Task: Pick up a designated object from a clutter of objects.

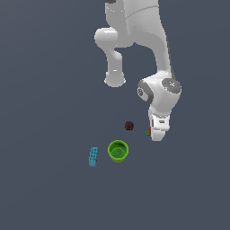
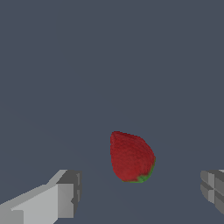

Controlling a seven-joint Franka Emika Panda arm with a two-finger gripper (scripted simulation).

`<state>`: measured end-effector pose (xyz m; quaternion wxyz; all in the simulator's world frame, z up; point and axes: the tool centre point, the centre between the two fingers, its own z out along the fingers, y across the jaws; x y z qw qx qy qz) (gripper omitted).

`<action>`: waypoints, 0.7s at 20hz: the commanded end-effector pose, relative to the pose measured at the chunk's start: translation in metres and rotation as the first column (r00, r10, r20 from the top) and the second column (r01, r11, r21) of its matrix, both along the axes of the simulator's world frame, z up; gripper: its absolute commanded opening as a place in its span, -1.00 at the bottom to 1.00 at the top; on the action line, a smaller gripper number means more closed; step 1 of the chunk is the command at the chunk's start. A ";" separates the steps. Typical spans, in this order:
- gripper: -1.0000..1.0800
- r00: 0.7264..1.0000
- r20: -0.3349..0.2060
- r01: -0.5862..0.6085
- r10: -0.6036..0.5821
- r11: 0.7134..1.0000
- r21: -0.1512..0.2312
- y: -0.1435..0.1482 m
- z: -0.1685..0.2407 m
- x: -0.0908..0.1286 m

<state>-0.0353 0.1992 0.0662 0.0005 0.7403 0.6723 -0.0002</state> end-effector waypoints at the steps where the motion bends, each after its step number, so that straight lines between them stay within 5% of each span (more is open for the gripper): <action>1: 0.92 1.000 -0.001 -0.002 0.002 1.000 0.000 0.000 -0.009 -0.001; 12: 0.92 1.000 -0.001 -0.006 0.006 1.000 0.000 0.000 -0.044 -0.001; 13: -1.00 1.000 -0.001 -0.006 0.006 1.000 0.000 0.000 -0.044 -0.001; 14: -1.00 1.000 -0.001 -0.006 0.006 1.000 0.000 0.000 -0.044 -0.001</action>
